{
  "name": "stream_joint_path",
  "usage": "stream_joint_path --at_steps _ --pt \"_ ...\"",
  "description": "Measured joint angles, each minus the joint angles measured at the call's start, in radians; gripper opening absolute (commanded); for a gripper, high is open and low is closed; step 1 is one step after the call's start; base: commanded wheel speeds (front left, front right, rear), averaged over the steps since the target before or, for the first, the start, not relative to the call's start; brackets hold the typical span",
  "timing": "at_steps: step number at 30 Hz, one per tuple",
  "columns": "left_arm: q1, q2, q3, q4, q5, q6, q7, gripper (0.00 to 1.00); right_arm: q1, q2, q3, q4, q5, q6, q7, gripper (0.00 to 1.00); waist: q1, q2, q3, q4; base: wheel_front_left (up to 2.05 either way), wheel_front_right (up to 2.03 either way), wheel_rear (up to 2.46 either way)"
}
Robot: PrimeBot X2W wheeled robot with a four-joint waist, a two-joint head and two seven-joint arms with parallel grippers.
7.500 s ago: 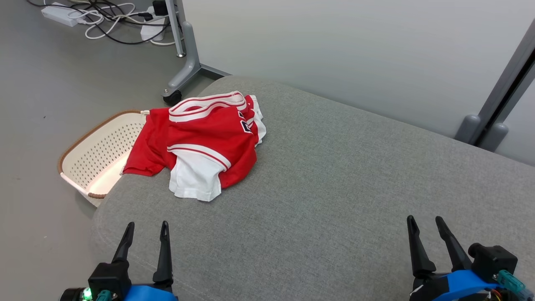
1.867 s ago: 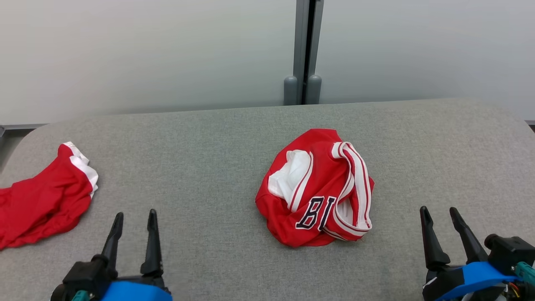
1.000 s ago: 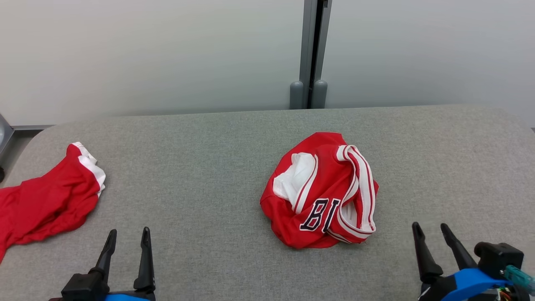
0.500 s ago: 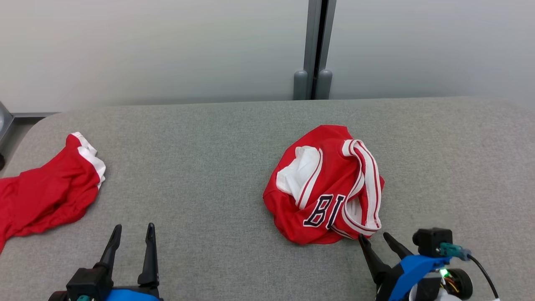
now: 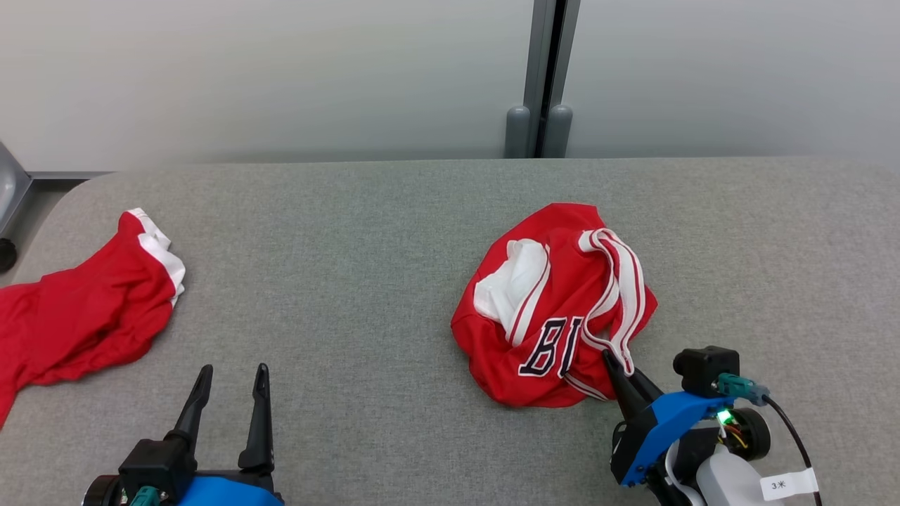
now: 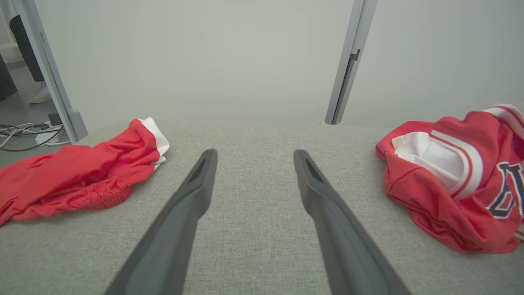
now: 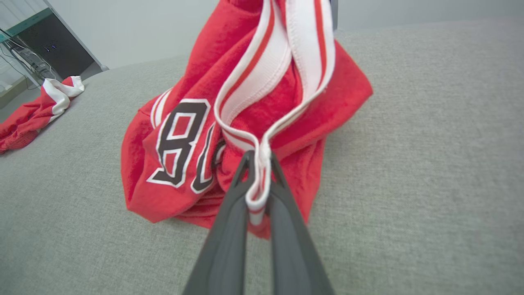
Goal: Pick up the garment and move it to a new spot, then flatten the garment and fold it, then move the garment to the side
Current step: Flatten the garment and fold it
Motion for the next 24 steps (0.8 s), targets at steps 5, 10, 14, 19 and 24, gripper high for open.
stream_joint_path --at_steps 5,10,14,19,24 --pt "0.002 -0.001 -0.004 0.002 0.001 -0.004 0.000 1.00 -0.029 0.000 0.016 -0.063 0.012 0.000 0.005 0.00 -0.0002 0.0001 -0.021 -0.008 0.00 0.00 0.00" --pt "0.006 -0.002 -0.006 -0.005 0.004 -0.003 0.000 1.00 -0.085 0.000 0.067 -0.247 0.041 0.000 0.059 0.00 -0.0002 0.0000 -0.038 -0.015 0.00 0.00 0.00" --pt "0.005 -0.003 -0.014 -0.004 0.006 -0.003 0.000 1.00 -0.162 0.000 0.115 -0.366 0.031 0.000 0.147 0.00 -0.0002 0.0000 -0.041 -0.012 0.00 0.00 0.00" --pt "-0.017 -0.004 -0.026 0.002 0.009 -0.003 0.000 1.00 -0.306 0.000 0.184 -0.415 0.077 0.000 0.225 0.00 -0.0001 0.0000 -0.028 0.002 0.00 0.00 0.00" --pt "-0.049 -0.008 -0.031 0.002 0.012 -0.004 0.000 1.00 -0.498 0.000 0.262 -0.386 0.169 0.000 0.217 0.00 0.0000 0.0000 0.008 0.019 0.00 0.00 0.00"
